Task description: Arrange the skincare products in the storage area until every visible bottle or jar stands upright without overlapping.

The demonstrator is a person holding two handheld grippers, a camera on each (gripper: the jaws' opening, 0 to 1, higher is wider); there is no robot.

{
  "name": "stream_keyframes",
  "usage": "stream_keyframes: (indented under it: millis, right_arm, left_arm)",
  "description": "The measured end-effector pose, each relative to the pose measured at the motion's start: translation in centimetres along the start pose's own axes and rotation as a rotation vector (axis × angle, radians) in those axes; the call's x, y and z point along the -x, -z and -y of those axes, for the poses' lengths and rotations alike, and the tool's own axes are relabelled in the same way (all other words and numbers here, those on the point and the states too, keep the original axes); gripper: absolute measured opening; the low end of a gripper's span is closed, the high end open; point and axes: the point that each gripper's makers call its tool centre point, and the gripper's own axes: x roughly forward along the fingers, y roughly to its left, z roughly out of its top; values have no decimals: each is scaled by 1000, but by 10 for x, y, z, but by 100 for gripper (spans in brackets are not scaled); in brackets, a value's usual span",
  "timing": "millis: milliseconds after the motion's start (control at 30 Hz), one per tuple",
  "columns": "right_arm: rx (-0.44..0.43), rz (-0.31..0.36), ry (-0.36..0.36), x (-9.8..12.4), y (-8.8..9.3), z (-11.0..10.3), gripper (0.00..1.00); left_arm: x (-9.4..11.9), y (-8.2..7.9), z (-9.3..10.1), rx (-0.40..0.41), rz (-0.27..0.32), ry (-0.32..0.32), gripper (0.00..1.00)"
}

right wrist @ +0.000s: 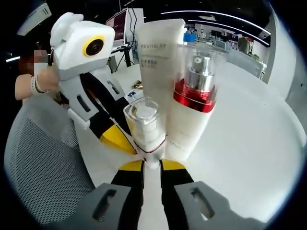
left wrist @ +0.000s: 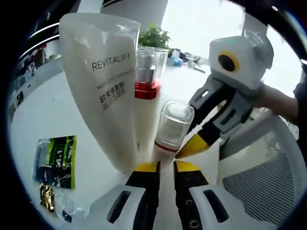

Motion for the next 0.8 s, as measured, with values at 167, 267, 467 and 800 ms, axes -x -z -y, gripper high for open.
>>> stream_keyframes:
  millis: [167,267,467,800]
  right_arm:
    - [-22,-1,8,-1,1,4,11]
    - [-26,-4,12,-1,1,7,10]
    - [-33,-3,21,-1,1,10,10]
    - [-39,-5,24,-1,2,11,9]
  left_arm:
    - [-2,-3,-4,5,3,-6,7]
    - [-4,-4,-4,4,3,-7,7]
    - [-5,-6,-4,9,8,-6,6]
    - [-5,-7,-4,12,19,-10,6]
